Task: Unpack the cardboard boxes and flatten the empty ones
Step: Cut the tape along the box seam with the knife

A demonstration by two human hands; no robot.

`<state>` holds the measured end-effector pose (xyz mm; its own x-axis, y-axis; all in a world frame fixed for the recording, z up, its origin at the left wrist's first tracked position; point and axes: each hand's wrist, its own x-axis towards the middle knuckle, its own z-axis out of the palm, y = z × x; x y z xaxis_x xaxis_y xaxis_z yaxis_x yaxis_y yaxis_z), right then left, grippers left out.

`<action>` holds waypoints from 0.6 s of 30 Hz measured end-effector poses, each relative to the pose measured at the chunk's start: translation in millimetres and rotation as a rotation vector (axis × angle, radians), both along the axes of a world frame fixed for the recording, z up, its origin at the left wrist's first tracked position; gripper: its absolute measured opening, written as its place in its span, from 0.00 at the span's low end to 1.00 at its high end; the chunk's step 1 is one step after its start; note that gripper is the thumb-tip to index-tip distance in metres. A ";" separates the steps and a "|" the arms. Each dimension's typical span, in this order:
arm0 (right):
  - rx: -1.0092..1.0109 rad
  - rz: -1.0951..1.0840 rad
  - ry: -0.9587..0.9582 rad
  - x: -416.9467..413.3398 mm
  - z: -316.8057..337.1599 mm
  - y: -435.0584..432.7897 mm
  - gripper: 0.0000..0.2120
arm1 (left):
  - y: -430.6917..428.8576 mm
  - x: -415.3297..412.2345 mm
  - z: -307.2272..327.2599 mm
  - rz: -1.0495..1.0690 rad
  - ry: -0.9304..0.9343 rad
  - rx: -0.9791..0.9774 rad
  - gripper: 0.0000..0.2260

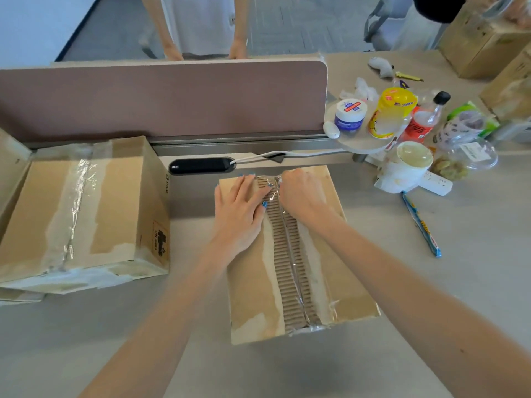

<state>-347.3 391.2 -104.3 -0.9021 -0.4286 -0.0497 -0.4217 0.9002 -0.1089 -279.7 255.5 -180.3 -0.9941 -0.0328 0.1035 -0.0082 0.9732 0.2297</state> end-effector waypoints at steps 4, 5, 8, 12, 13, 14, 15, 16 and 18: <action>0.039 -0.002 0.001 6.9 4.2 -0.1 0.09 | -0.1 0.2 -2.2 0.012 -0.038 0.052 0.18; 0.040 -0.001 -0.006 10.3 4.5 1.0 0.10 | -0.5 0.4 -2.2 0.011 -0.038 0.056 0.18; 0.039 -0.023 -0.054 22.4 6.0 5.7 0.10 | -1.6 -0.3 -2.0 0.007 -0.041 0.050 0.18; 0.016 -0.062 -0.096 44.3 4.1 12.8 0.09 | -1.9 -1.9 -3.7 -0.006 -0.033 0.018 0.18; 0.010 -0.068 -0.104 50.5 3.5 15.0 0.09 | -1.9 -1.7 -4.7 -0.011 -0.026 0.009 0.19; 0.003 -0.074 -0.113 56.8 3.6 17.4 0.09 | -1.9 -1.1 -5.2 -0.017 -0.021 -0.004 0.20; -0.006 -0.079 -0.118 62.6 3.6 19.9 0.08 | -2.2 -0.6 -5.8 -0.023 -0.019 -0.020 0.21; -0.014 -0.084 -0.120 68.5 3.7 22.4 0.08 | -2.3 0.5 -5.6 -0.030 -0.022 -0.036 0.22; -0.022 -0.097 -0.118 80.5 2.8 26.6 0.08 | -1.2 3.9 -3.6 -0.044 -0.043 -0.060 0.23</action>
<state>-266.8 417.8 -101.4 -0.9278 -0.3419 -0.1494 -0.3160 0.9329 -0.1729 -275.8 254.2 -183.9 -0.9980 0.0159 0.0613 0.0262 0.9848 0.1715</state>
